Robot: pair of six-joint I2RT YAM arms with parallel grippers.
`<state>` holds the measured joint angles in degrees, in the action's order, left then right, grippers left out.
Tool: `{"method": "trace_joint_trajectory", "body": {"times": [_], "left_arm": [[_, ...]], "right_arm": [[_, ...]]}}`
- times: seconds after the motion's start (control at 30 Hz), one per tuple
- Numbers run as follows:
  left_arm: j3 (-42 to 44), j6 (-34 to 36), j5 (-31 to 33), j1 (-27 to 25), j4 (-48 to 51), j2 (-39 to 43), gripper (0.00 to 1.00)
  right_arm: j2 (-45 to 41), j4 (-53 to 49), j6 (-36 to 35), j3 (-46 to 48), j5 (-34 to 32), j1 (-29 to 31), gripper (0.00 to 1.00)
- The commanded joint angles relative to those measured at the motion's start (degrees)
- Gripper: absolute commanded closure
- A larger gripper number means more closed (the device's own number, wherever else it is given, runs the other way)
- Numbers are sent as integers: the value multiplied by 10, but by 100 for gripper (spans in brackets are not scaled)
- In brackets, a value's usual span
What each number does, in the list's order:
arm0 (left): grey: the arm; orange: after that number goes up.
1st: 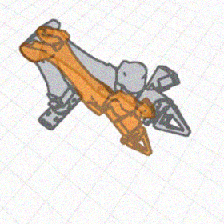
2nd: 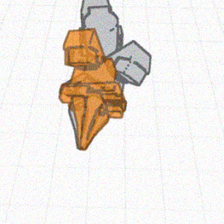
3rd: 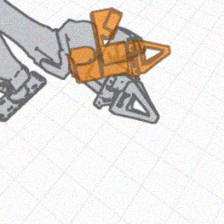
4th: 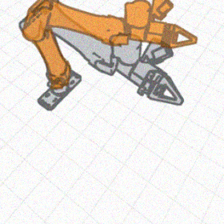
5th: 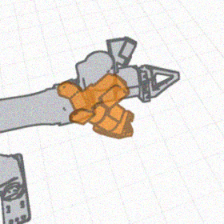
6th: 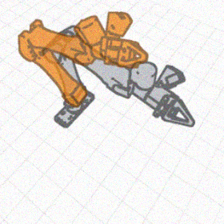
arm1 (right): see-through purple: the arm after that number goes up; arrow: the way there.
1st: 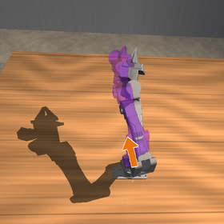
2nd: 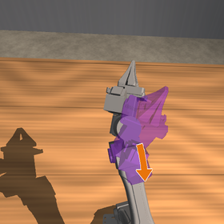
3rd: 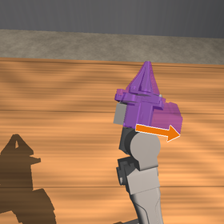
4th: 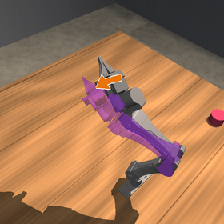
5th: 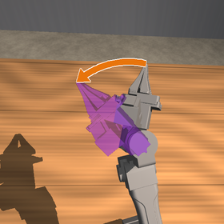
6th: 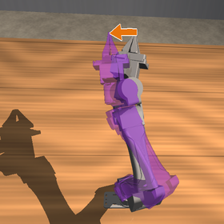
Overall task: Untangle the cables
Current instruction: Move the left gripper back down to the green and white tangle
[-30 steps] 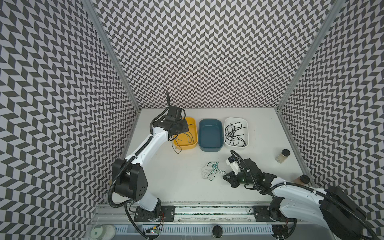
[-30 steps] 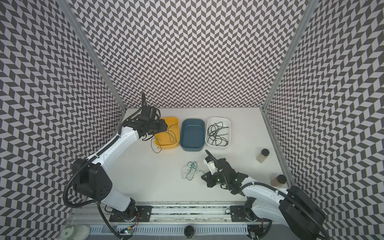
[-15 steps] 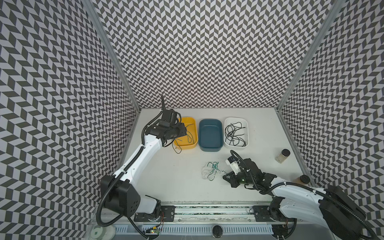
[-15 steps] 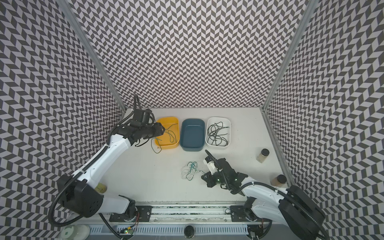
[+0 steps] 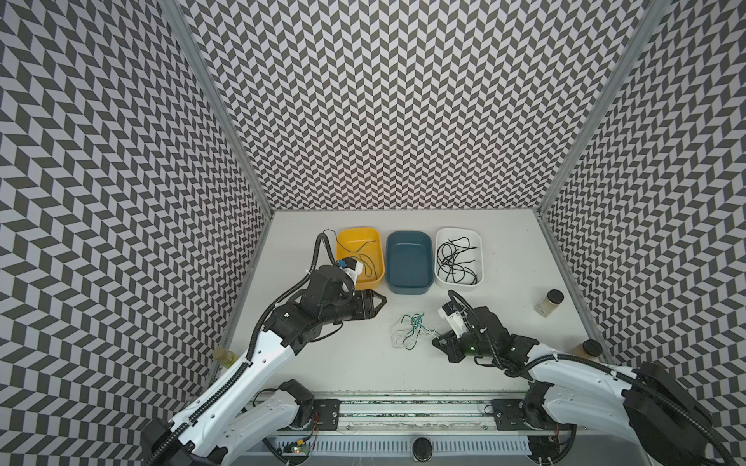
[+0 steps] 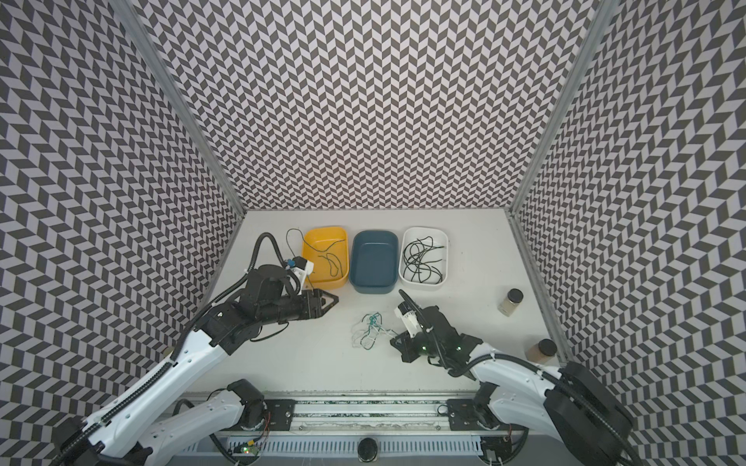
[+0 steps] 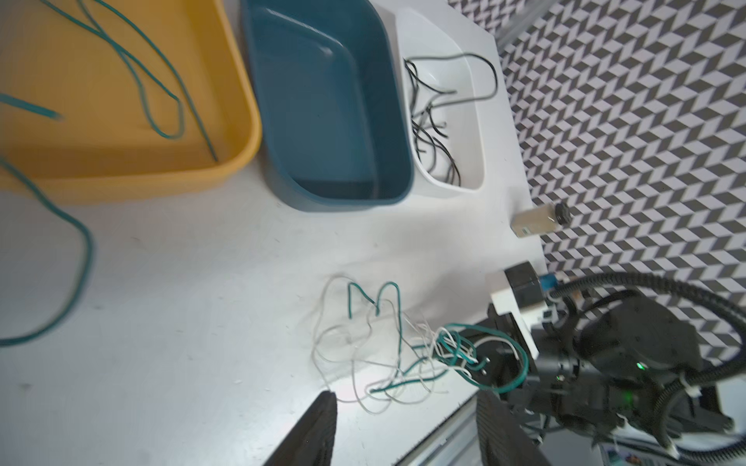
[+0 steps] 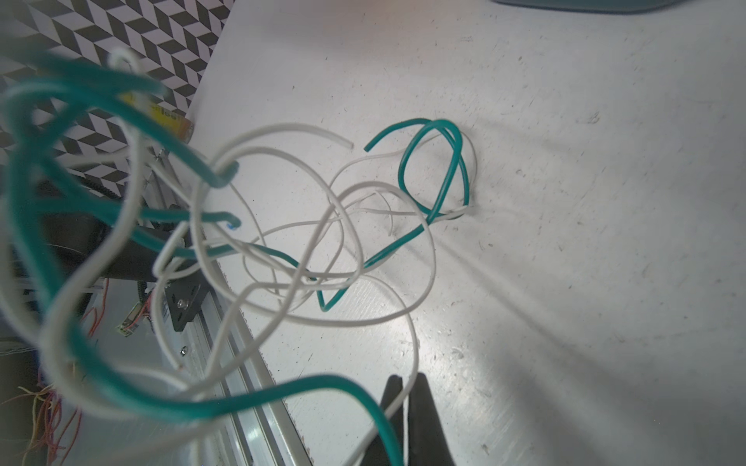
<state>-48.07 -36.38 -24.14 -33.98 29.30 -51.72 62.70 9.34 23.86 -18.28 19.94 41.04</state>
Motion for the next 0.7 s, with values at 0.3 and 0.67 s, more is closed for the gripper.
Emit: {"method": "trace_joint_trajectory", "body": {"times": [0.3, 0.67], "left_arm": [[-47, 11, 46, -191, -62, -70, 40], [-70, 39, 118, -195, -1, -116, 48]], "right_arm": [[20, 17, -14, -23, 6, 3, 100], [15, 19, -15, -19, 14, 3, 100]]}}
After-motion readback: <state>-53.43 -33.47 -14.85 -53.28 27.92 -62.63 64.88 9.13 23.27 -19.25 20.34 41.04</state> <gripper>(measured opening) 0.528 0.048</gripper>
